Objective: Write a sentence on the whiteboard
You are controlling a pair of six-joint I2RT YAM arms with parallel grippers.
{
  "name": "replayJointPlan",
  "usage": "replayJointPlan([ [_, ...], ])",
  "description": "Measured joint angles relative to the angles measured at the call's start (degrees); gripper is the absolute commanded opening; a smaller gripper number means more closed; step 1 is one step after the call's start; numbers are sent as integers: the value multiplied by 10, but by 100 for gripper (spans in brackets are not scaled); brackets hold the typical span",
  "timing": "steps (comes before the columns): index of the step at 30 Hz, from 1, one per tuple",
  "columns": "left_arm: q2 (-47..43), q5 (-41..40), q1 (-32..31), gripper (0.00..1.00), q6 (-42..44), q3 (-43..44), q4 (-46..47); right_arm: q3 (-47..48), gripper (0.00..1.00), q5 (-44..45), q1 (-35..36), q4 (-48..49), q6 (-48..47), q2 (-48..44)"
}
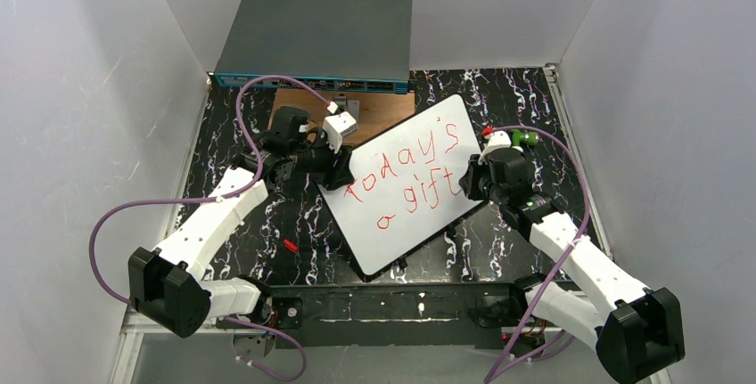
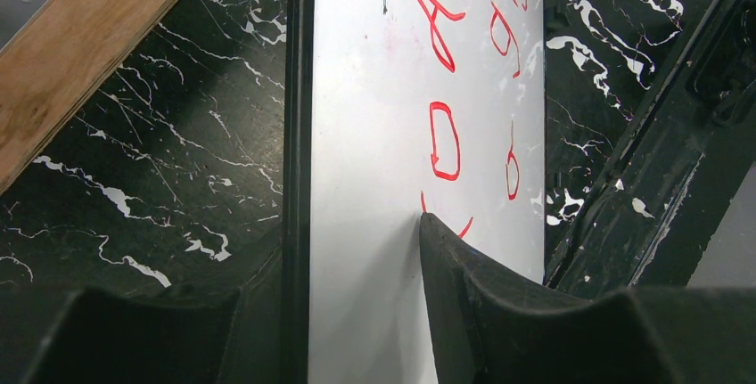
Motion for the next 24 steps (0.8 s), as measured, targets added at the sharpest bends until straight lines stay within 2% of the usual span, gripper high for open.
replayJointPlan([
  [24,0,1,0,0,2,0,2,37,1,12,-5,-12,-23,23],
])
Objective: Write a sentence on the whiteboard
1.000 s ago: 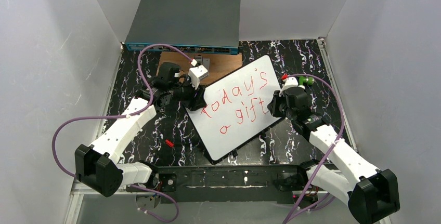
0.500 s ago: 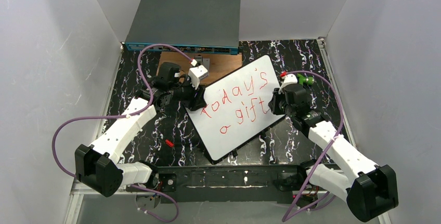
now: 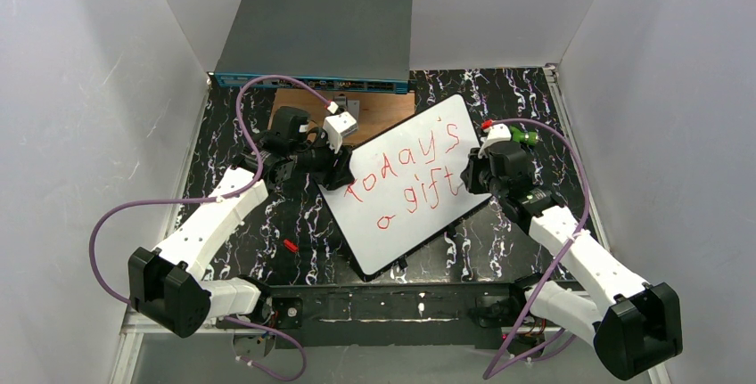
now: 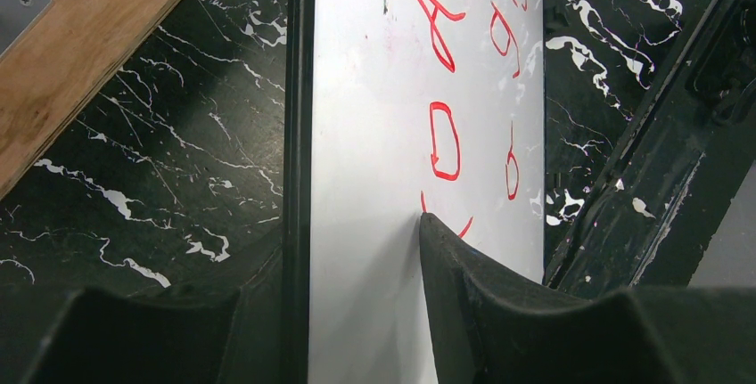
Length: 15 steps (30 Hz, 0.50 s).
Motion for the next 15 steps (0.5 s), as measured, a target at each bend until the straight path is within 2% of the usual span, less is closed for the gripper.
replayJointPlan([
  [9,0,0,-1,0,1,0,2,17,1,-2,0,-23,-2,-18],
  [15,0,-2,-2,0,5,5,-7,85,1,-1,0,-80,-4,-84],
])
